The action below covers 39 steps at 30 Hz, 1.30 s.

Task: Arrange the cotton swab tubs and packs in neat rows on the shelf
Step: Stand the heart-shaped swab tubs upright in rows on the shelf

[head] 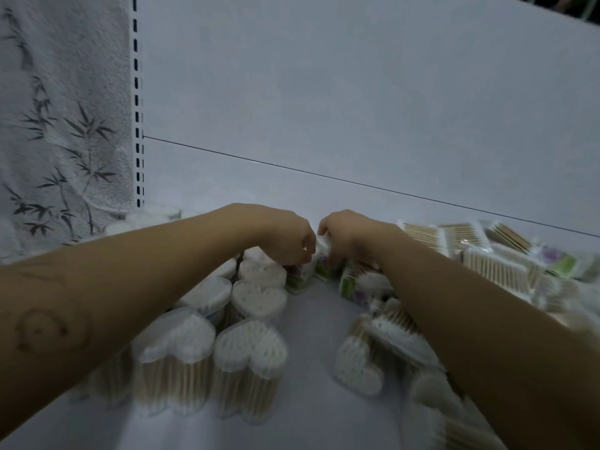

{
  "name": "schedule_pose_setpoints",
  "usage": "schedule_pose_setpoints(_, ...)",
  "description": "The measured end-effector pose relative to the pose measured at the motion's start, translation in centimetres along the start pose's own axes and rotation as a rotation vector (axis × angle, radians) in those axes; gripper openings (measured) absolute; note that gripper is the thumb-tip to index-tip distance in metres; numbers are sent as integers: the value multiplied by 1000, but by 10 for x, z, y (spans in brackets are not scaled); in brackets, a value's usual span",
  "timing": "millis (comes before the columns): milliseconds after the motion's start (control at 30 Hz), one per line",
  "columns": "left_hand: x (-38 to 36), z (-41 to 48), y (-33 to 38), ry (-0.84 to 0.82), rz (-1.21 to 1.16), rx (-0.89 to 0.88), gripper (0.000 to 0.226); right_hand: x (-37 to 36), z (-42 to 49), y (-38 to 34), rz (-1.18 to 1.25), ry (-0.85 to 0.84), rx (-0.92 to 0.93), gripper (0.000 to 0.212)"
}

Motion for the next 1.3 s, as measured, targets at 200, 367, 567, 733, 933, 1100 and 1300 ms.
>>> schedule_pose_setpoints(200,2,2,-6,29,-52,22,35,1,0,-3,-87,34,-27,34)
schedule_pose_setpoints(367,-2,8,-5,5,-92,30,34,-2,-4,4,-141,114,-83,45)
schedule_pose_setpoints(567,-9,12,-8,-2,-121,44,30,37,-23,11,73,249,-167,36)
schedule_pose_setpoints(733,0,0,-2,98,-152,44,30,73,-52,18,289,397,-117,43)
schedule_pose_setpoints(933,3,-32,-12,140,-167,54,23,70,-92,1,169,227,4,56)
schedule_pose_setpoints(1100,4,-47,-12,132,-161,63,25,48,-96,-27,66,94,76,53)
schedule_pose_setpoints(1300,-5,-51,-5,108,-162,39,29,13,-84,-44,31,36,109,58)
Point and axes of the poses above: each hand's wrist, its own z-axis towards the middle knuckle, its own x-axis out of the back of the hand, y = z × x, the point moved 1 cm from there along z, towards the middle knuckle, and after that the axes turned 6 degrees about -x, right-handed, at the moved point
